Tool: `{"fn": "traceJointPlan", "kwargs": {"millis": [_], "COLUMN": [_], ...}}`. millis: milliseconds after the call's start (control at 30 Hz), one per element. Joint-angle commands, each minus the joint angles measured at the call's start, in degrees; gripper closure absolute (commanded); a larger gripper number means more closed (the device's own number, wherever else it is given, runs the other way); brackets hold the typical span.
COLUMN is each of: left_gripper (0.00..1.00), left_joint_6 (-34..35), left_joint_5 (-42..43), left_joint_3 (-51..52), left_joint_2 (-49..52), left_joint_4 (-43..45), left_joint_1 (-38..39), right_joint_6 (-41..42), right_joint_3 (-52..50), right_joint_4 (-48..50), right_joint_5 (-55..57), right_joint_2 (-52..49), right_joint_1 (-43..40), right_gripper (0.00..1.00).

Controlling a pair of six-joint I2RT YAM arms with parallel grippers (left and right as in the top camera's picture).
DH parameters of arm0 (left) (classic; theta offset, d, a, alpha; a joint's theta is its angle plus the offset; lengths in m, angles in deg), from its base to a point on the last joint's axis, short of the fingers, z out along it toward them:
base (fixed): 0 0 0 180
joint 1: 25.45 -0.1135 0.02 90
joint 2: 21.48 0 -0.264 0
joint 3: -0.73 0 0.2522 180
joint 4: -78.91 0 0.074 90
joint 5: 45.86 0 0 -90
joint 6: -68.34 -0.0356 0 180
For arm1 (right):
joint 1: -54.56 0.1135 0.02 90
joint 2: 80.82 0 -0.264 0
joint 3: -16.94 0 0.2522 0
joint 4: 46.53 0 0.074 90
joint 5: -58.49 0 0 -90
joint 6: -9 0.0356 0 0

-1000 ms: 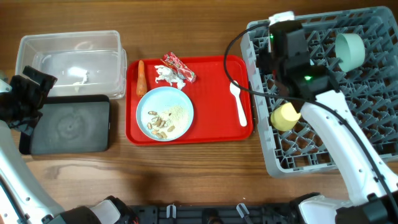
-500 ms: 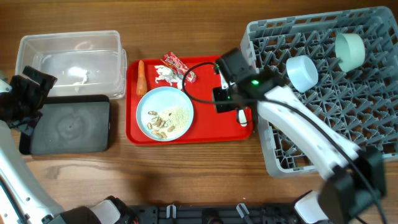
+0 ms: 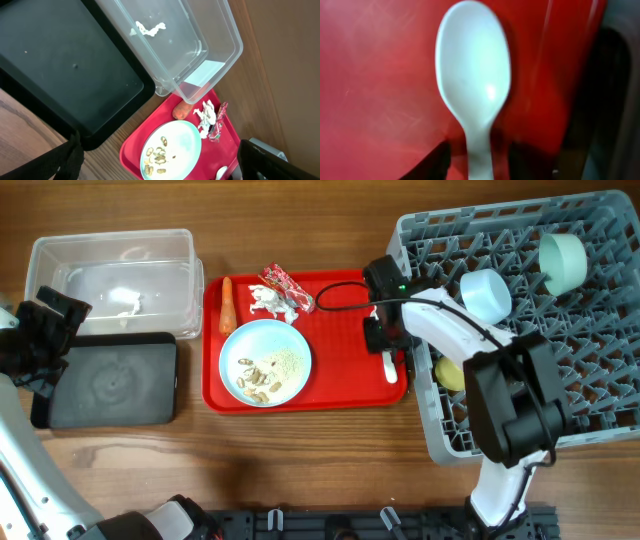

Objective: Sort waste into correct bins and load items into the dishwasher rack
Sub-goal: 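Reach the right gripper to the white spoon and grasp it, then lift the white spoon and carry it into the dish rack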

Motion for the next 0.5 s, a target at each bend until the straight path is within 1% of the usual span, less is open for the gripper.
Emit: {"fn": "traceJointPlan", "kwargs": {"millis": [0,33,100,200,300,467], "left_gripper": [0.00,0.00,0.00,0.00,0.00,0.00], "left_joint_6": [0.13,0.13,0.11,0.13,0.13,0.13], "left_joint_5": [-0.52,-0.52,-0.52,-0.52,-0.52,-0.52], "left_joint_3": [0.02,0.02,0.04,0.02,0.02,0.02], "left_joint_2": [-0.31,-0.31,-0.31,-0.31,-0.31,-0.31], "left_joint_4": [0.09,0.09,0.09,0.09,0.09,0.09], "left_joint_1": [-0.26,-0.24,-0.26,-0.26,-0.26,-0.26], "right_joint_6": [-4.57,-5.49,-4.68,-0.68,0.52,0.44], "right_joint_3": [-0.11,-0.11,-0.11,0.13,0.68,0.76], "right_joint_4": [0.63,0.57,-0.02,-0.39,-0.11,0.24], "right_joint_5": [-6.27,-7.37,-7.67,-7.67,-7.69,-7.50], "right_joint_2": [-1.86,-1.86,-1.79,-0.04,3.26,15.30], "right_joint_1": [0.33,0.33,0.33,0.33,0.33,0.04], "right_gripper": [0.71,0.78,0.96,0.96,0.96,0.96]}}
